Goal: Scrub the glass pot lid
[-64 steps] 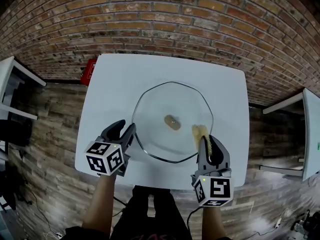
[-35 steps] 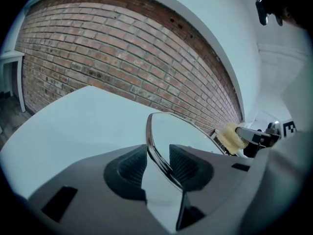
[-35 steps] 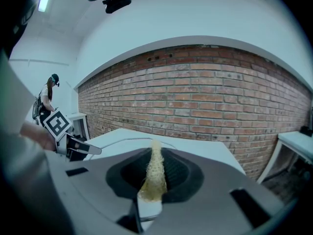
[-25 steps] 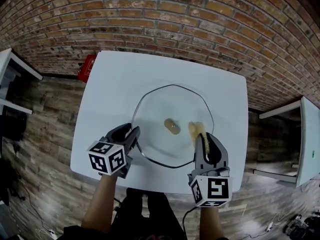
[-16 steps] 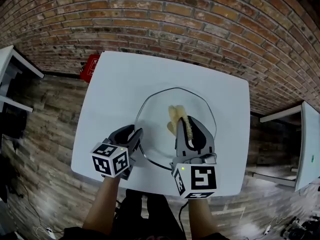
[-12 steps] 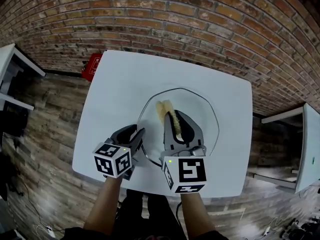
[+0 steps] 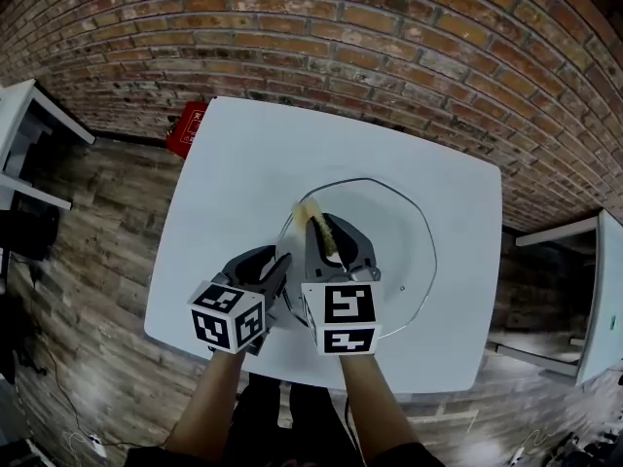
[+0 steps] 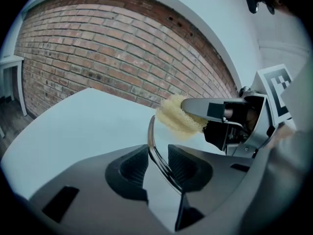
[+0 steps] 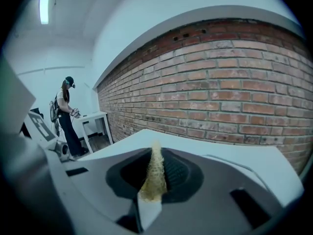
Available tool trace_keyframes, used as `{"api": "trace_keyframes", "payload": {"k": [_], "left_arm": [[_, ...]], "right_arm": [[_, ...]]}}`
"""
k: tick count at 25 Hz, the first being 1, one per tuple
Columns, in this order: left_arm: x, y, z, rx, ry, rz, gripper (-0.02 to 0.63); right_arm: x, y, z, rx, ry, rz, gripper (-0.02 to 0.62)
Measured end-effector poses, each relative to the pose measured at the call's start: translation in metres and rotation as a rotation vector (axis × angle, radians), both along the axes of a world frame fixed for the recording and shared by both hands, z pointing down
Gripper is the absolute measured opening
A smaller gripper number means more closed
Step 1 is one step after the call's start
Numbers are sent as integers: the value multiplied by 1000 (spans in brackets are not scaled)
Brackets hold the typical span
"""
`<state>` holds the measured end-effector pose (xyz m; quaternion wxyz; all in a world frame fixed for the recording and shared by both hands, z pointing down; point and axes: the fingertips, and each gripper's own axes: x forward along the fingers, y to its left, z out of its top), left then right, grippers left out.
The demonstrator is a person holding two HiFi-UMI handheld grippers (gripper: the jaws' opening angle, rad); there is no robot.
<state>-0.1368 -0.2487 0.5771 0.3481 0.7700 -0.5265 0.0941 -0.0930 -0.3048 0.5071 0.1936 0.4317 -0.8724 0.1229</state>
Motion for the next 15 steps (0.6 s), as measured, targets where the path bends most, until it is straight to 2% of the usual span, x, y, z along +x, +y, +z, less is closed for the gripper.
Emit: {"api": "trace_keyframes", "payload": {"k": [4, 9, 15], "left_arm": [[0, 0, 0, -2, -2, -1, 130], [-2, -2, 0, 0, -7, -9, 127], [-1, -4, 1, 0, -7, -12, 126]], "right_arm": [[8, -5, 19, -35, 83, 3, 58], [37, -14, 31, -68, 114, 68, 58], [107, -25, 35, -88, 210, 207, 58]]}}
